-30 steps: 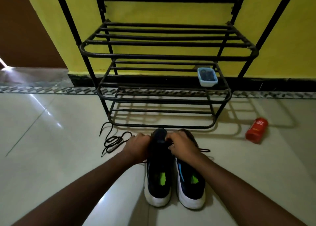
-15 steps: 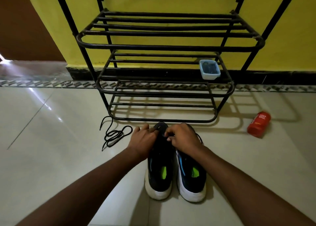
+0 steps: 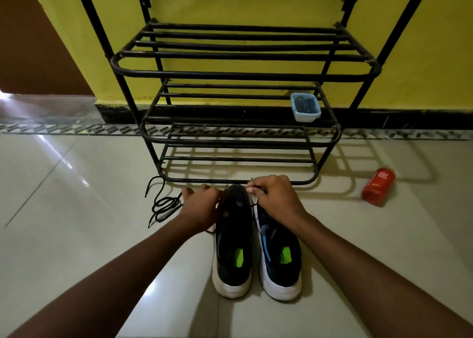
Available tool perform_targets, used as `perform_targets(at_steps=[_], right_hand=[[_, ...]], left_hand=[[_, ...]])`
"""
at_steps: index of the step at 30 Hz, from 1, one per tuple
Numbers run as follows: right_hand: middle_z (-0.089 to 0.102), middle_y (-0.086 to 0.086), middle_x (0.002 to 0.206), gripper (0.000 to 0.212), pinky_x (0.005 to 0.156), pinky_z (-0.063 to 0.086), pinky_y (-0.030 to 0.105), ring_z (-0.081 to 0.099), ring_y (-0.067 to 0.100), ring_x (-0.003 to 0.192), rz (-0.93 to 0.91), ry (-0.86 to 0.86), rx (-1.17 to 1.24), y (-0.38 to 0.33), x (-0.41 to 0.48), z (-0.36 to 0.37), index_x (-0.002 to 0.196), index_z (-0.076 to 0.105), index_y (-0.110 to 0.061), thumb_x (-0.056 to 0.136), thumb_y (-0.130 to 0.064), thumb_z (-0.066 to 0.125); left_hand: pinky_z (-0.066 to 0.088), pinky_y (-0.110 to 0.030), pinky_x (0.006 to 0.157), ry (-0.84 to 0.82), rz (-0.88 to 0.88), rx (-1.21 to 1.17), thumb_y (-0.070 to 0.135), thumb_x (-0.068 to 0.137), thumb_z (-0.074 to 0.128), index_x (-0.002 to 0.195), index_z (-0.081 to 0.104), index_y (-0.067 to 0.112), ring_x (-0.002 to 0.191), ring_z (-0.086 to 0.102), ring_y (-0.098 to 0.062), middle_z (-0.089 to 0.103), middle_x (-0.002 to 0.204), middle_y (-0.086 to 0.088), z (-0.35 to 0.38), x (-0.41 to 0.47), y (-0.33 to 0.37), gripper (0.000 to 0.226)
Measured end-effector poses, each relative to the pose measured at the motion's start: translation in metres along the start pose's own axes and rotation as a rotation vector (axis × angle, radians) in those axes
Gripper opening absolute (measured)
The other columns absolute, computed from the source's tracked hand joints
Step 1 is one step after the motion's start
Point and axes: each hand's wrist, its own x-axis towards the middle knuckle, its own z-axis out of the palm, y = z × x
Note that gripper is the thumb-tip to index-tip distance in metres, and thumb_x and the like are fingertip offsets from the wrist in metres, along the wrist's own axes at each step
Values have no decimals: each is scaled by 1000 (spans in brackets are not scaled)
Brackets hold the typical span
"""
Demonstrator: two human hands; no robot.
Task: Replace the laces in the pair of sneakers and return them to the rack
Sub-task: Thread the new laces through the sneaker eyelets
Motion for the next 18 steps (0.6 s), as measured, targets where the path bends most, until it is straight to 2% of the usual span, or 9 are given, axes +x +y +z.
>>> perform_targets(at_steps=[2, 4, 6, 8, 9, 11, 13, 15, 18], right_hand=[[78, -5, 92, 19, 87, 58, 26, 70, 0, 88, 10, 117, 135, -11, -1, -12, 108, 78, -17, 91, -14, 69], [77, -7, 85, 28, 87, 54, 15, 69, -5, 89, 20, 202, 258, -29, -2, -28, 119, 71, -15, 93, -9, 67], [77, -7, 80, 28, 90, 53, 18, 71, -1, 89, 40, 251, 374, -48, 1, -43, 120, 69, -12, 93, -9, 67], [77, -4, 79, 15, 89, 57, 28, 74, 5, 85, 44, 288, 511, -74, 5, -60, 106, 72, -10, 92, -6, 66], [77, -2, 78, 10, 85, 57, 27, 74, 7, 83, 30, 310, 565, -86, 6, -67, 98, 72, -10, 93, -4, 66], [77, 1, 78, 7, 80, 56, 23, 75, 9, 79, -4, 360, 644, -113, 6, -84, 91, 69, -9, 95, -5, 64], [77, 1, 79, 8, 80, 56, 25, 74, 9, 81, -17, 392, 700, -135, 6, -99, 89, 67, -12, 96, -9, 64], [76, 0, 82, 14, 79, 57, 30, 72, 9, 83, -31, 422, 690, -150, 5, -112, 84, 67, -19, 94, -11, 67], [73, 0, 80, 13, 75, 58, 29, 69, 9, 79, -47, 460, 685, -167, 1, -129, 82, 72, -20, 88, -9, 74]], left_hand=[[29, -41, 103, 129, -30, -156, 30, 98, 61, 122, 68, 38, 123, 56, -14, 70, 122, 12, -17, -2, -5, 26], [47, -40, 100, 278, -23, -402, 19, 96, 66, 107, 76, 33, 110, 67, -10, 76, 109, 13, -37, -5, -9, 20], [57, -36, 90, 344, -22, -782, 6, 93, 68, 99, 78, 21, 99, 73, -13, 79, 96, 4, -64, -10, -4, 19], [58, -36, 87, 416, -39, -1064, 5, 92, 70, 110, 70, 12, 93, 75, -18, 79, 91, -3, -96, -18, 8, 19], [58, -36, 86, 442, -38, -1156, 6, 93, 69, 118, 64, 10, 92, 76, -19, 79, 91, -5, -110, -21, 14, 26], [57, -35, 86, 494, -6, -1261, 7, 95, 66, 120, 58, 5, 90, 76, -20, 79, 89, -6, -137, -28, 27, 26], [56, -37, 88, 529, 22, -1274, 8, 97, 64, 112, 61, 3, 90, 76, -19, 79, 88, -6, -164, -34, 38, 16], [56, -39, 89, 541, 55, -1258, 9, 97, 65, 103, 65, 7, 93, 76, -18, 79, 89, -5, -185, -41, 47, 7], [54, -30, 85, 584, 54, -1248, 15, 93, 70, 93, 71, 15, 97, 72, -9, 78, 95, 0, -206, -50, 59, 1]])
